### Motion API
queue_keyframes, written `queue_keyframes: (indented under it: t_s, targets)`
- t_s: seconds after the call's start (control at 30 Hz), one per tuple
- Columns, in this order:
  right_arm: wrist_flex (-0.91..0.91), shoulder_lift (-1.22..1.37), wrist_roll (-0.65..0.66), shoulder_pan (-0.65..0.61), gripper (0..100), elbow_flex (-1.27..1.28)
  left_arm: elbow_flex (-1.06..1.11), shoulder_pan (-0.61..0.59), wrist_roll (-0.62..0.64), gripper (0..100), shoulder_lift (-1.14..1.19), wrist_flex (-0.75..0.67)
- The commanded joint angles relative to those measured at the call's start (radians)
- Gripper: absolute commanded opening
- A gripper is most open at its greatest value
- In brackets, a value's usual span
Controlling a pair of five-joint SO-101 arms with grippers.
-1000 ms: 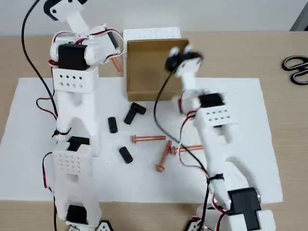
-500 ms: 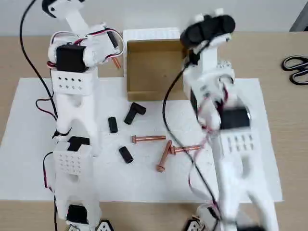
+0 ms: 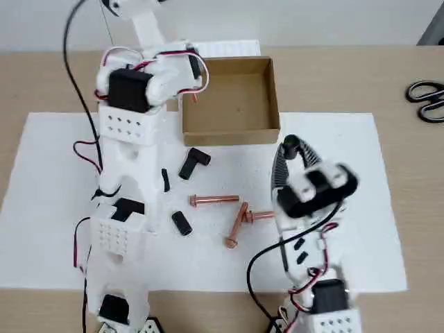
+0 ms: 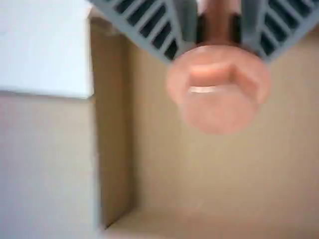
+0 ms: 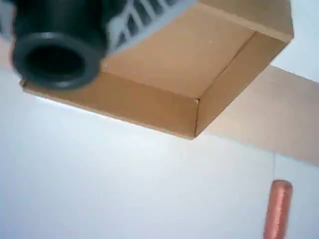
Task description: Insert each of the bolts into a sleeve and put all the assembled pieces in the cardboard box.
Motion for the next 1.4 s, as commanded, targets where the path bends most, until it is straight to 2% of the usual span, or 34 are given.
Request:
queue_keyframes:
  t_s: [0.0, 0.13, 0.33, 0.53, 0.63, 0.8, 0.93, 1.03, 1.2, 1.37]
  targets:
    - [-0.027, -0.024, 0.031, -0.097, 0.5, 0.051, 0.005, 0.04, -0.051, 1, 0.009, 0.002]
    - [-0.008, 0.074, 0.114, -0.203, 0.5, 0.058, 0.005, 0.097, -0.186, 1, 0.012, 0.002]
    - [-0.028, 0.26, 0.164, -0.211, 0.5, 0.058, 0.005, 0.169, -0.196, 1, 0.012, 0.003]
    - [-0.229, 0.363, 0.164, -0.203, 0.4, 0.052, 0.001, 0.18, -0.224, 1, 0.011, 0.003]
    - [-0.298, 0.384, 0.16, -0.156, 0.4, -0.008, -0.056, 0.178, -0.221, 1, 0.011, 0.018]
    - [-0.239, 0.475, 0.141, -0.134, 0.4, -0.092, -0.194, 0.199, -0.219, 1, 0.012, 0.017]
    - [-0.298, 0.578, 0.137, -0.136, 0.4, -0.092, -0.245, 0.226, -0.218, 1, 0.012, 0.017]
    - [-0.346, 0.631, 0.137, -0.147, 0.4, -0.092, -0.245, 0.258, -0.15, 1, 0.012, 0.018]
    - [-0.371, 0.661, 0.135, -0.148, 0.4, -0.092, -0.245, 0.245, 0.054, 1, 0.012, 0.018]
    - [-0.346, 0.665, 0.135, -0.148, 0.4, -0.078, -0.245, 0.132, 0.078, 1, 0.012, 0.018]
